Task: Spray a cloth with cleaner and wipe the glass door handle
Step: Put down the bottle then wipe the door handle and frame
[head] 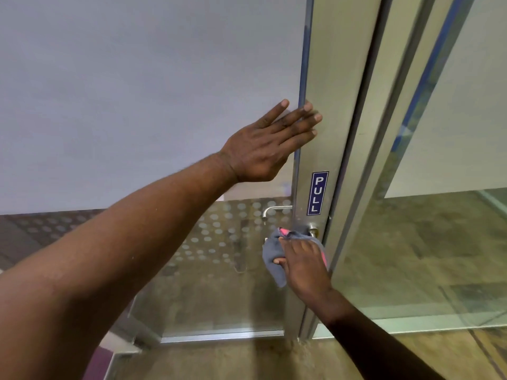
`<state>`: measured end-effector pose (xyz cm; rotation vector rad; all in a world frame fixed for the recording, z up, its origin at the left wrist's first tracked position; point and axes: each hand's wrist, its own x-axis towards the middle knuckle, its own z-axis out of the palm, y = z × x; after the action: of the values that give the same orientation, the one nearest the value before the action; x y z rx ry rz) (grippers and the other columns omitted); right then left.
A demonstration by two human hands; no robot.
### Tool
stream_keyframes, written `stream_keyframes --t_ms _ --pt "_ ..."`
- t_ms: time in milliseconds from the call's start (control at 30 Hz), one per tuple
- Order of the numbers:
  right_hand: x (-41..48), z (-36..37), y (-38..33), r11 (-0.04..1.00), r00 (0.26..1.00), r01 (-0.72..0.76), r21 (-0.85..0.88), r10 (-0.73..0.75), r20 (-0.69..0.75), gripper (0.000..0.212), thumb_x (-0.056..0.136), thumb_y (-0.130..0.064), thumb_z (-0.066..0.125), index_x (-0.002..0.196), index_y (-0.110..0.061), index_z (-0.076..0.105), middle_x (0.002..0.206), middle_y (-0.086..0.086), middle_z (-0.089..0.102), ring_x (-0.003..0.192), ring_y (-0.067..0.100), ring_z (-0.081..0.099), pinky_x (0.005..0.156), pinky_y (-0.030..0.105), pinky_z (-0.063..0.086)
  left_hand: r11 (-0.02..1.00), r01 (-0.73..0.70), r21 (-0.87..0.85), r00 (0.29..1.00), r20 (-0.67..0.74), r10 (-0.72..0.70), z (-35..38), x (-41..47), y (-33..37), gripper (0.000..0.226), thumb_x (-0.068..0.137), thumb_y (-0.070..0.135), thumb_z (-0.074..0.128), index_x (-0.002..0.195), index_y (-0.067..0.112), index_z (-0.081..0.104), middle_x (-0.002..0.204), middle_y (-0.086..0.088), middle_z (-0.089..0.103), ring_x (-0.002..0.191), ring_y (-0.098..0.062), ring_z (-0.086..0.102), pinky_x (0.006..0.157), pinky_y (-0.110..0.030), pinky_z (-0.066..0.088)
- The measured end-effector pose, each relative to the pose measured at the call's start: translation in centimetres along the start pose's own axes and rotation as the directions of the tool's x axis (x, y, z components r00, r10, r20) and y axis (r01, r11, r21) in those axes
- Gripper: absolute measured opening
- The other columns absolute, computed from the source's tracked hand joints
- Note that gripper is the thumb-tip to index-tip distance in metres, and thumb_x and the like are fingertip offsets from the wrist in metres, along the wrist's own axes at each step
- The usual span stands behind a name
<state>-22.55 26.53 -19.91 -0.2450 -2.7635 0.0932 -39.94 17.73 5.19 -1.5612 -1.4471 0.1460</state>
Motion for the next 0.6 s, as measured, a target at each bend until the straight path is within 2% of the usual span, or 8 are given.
stream_keyframes --t_ms 67,133,267,367,533,600 --pt "0.5 0.1 -0.4 0.999 0.999 -0.019 0.026 0.018 0.049 0.052 0.09 -0.032 0.064 0.138 -0.012 0.061 0.127 0.007 0.07 0.114 0.026 0.065 0.099 0.045 0.048 1.0 -0.002 0.004 1.0 0.015 0.002 0.0 0.0 0.0 0.051 0.105 0.01 0.035 0.156 0.004 0.04 0.165 -0.018 0.033 0.154 -0.034 0.029 0.128 -0.047 0.003" --pt "0.8 0.3 -1.0 1.0 0.998 -0.015 -0.005 0.015 0.056 0.047 0.094 -0.037 0.059 0.134 -0.013 0.062 0.126 0.007 0.069 0.112 0.026 0.064 0.097 0.044 0.047 1.0 0.001 0.001 1.0 0.018 -0.001 0.0 -0.1 -0.1 0.052 0.105 0.01 0.034 0.156 0.005 0.04 0.165 -0.018 0.033 0.155 -0.034 0.029 0.128 -0.047 0.004" --pt "1.6 0.3 -2.9 0.989 0.997 -0.07 -0.128 0.071 0.006 0.043 0.088 -0.05 0.073 0.104 -0.01 0.073 0.09 0.01 0.073 0.079 0.029 0.067 0.073 0.039 0.053 1.0 0.005 -0.012 1.0 0.021 -0.005 0.0 0.0 0.1 0.052 0.106 0.011 0.027 0.155 0.004 0.041 0.165 -0.018 0.035 0.154 -0.035 0.031 0.127 -0.049 0.008" --pt "2.6 0.2 -4.0 0.978 0.991 -0.131 -0.16 0.133 0.004 0.037 0.087 -0.049 0.072 0.092 -0.012 0.071 0.083 0.009 0.071 0.072 0.029 0.067 0.069 0.039 0.051 1.0 0.007 -0.01 1.0 0.025 -0.007 0.0 0.0 -0.1 0.053 0.105 0.01 0.028 0.157 0.004 0.038 0.166 -0.018 0.033 0.155 -0.034 0.029 0.127 -0.049 0.008" --pt "3.9 0.0 -5.9 0.967 0.97 -0.221 -0.125 0.232 0.078 0.043 0.103 -0.05 0.038 0.108 -0.016 0.062 0.103 0.008 0.07 0.093 0.029 0.066 0.084 0.043 0.043 1.0 0.01 -0.016 1.0 0.015 -0.01 0.0 -0.3 -0.2 0.053 0.105 0.01 0.032 0.157 0.004 0.038 0.166 -0.018 0.032 0.155 -0.034 0.028 0.127 -0.049 0.008" --pt "4.0 0.0 -6.2 0.964 0.968 -0.233 -0.131 0.243 0.066 0.043 0.103 -0.049 0.036 0.112 -0.016 0.062 0.105 0.009 0.07 0.094 0.028 0.065 0.083 0.043 0.043 1.0 0.012 -0.023 1.0 0.009 -0.012 0.0 -0.3 -0.3 0.053 0.105 0.01 0.033 0.157 0.004 0.038 0.167 -0.018 0.031 0.156 -0.034 0.026 0.127 -0.048 0.008"
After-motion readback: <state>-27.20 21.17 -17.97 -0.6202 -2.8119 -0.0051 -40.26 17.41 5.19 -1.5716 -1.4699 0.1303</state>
